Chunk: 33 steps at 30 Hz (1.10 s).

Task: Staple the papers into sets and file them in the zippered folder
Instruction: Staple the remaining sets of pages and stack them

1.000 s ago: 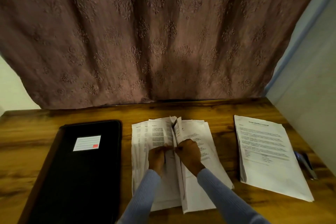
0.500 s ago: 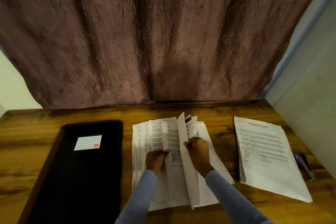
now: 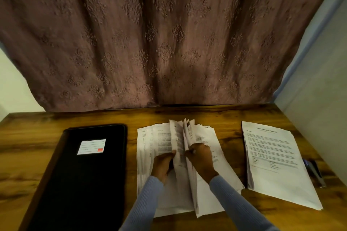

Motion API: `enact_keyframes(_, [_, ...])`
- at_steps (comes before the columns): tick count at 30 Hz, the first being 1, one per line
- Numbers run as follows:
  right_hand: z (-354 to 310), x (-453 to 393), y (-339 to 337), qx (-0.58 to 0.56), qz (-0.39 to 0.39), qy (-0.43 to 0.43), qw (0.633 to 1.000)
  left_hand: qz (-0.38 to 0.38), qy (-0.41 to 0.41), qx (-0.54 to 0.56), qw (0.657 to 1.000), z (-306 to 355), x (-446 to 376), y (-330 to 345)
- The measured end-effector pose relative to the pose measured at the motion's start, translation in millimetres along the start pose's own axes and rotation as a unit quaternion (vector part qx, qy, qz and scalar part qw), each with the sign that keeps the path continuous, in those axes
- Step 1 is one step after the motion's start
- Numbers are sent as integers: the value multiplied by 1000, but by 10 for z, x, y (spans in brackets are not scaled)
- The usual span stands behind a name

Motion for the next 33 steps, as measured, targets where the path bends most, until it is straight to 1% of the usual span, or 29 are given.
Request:
enact_keyframes(1, [16, 11, -39, -15, 15, 4, 1000, 5, 11, -13, 1000, 15, -22, -34])
enact_keyframes(3, [27, 16, -68, -21, 38, -18, 999, 8, 40, -52, 998, 65, -18, -69])
enact_keyframes(5, [-10, 45, -56, -10, 35, -39, 999, 1, 64, -80, 995, 87, 26, -43])
enact_keyframes(8, [-81, 89, -14, -43, 24, -33, 998, -11, 91, -103, 991, 133, 119, 53])
enact_keyframes(10, [-98, 87, -6, -87, 22, -17, 996, -23, 114, -114, 987, 188, 171, 136])
enact_keyframes(11, [-100, 74, -4, -82, 24, -15, 996, -20, 121, -112, 986, 212, 188, 150])
enact_keyframes(13, [-68, 42, -25, -38, 31, -7, 999, 14, 124, -77, 989, 230, 183, 101])
enact_keyframes(14, [-28, 29, -59, -41, 44, 5, 998, 37, 122, -50, 991, 230, 171, 45])
enact_keyframes(16, [70, 31, -125, -98, 76, 31, 992, 74, 118, -15, 990, 212, 124, -70])
enact_keyframes(19, [179, 78, -228, -221, 108, 64, 967, 112, 133, -21, 984, 204, 81, -190])
enact_keyframes(21, [219, 87, -223, -257, 103, 64, 959, 127, 141, -26, 981, 174, 43, -246])
enact_keyframes(25, [206, 93, -158, -289, 80, 50, 953, 118, 141, -70, 980, 142, 0, -261])
enact_keyframes(26, [164, 86, -130, -286, 66, 41, 955, 117, 132, -62, 982, 134, -15, -278])
enact_keyframes(28, [55, 66, -51, -273, 39, 18, 961, 88, 97, -32, 991, 118, -11, -223])
enact_keyframes(29, [-1, 56, -4, -275, 26, 4, 961, 63, 76, -38, 994, 124, 17, -149])
enact_keyframes(31, [-58, 34, 123, -254, -7, -10, 967, 16, 79, -79, 994, 159, -4, -25])
enact_keyframes(33, [-43, 19, 268, -227, -42, -12, 973, 3, 95, -127, 987, 159, -40, 51])
Point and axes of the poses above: each hand's wrist, its own x-axis away from the middle knuckle, its own y-axis out of the palm, z = x × y, the point moved 7 cm from there along -x, towards the middle knuckle, and after that the axes turned 8 degrees about x, right-handed, at the moved point
